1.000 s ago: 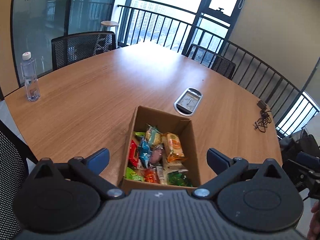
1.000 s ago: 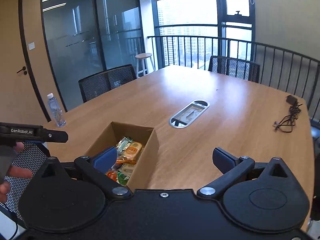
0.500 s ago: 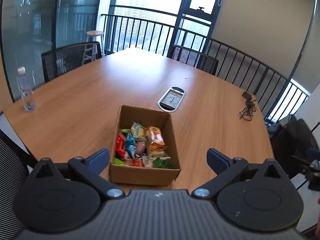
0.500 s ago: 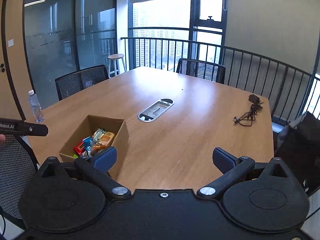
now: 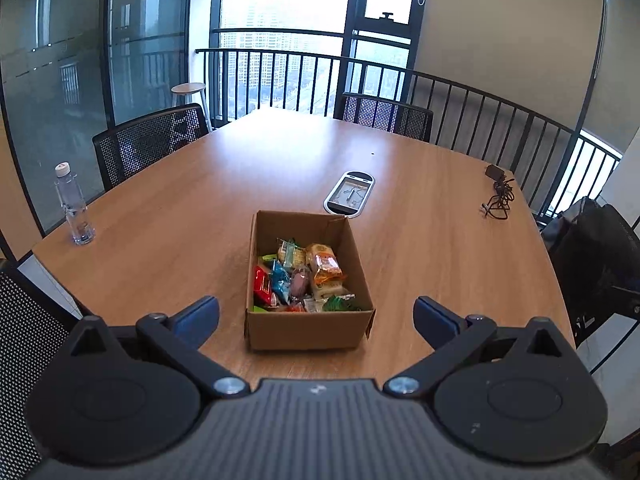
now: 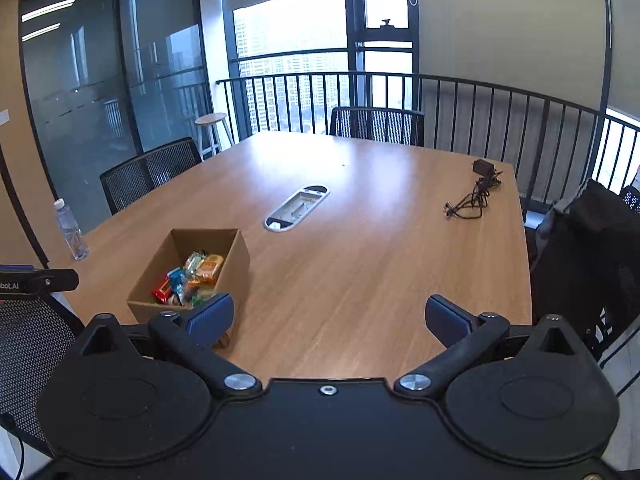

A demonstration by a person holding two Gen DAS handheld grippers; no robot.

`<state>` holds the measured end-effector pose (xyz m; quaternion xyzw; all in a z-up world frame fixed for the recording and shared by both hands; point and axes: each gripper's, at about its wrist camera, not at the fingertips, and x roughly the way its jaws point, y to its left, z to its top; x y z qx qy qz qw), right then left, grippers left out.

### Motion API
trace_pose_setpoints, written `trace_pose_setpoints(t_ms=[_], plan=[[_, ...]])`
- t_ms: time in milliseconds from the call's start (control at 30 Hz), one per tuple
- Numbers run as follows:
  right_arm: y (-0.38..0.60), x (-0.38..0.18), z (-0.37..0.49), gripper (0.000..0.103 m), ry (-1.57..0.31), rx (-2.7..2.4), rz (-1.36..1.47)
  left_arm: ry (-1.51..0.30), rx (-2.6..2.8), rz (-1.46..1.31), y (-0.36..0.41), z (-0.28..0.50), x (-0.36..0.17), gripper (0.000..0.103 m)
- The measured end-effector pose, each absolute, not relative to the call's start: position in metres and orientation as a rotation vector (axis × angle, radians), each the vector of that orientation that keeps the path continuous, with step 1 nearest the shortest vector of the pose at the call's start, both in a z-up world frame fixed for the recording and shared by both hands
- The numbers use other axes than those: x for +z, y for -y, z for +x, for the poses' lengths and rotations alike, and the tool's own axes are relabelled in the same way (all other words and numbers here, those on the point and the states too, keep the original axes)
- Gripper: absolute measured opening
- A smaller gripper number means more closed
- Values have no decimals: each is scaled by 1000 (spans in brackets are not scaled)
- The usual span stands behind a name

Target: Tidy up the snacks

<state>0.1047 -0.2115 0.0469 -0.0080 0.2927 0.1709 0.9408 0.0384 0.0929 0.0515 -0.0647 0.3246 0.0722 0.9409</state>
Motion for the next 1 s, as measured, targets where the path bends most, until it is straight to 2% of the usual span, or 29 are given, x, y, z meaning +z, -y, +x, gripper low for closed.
trace_pose_setpoints(t_ms=[1000], plan=[[198, 18, 90, 103, -663, 388, -29, -719, 144, -99, -73, 32, 28, 103]])
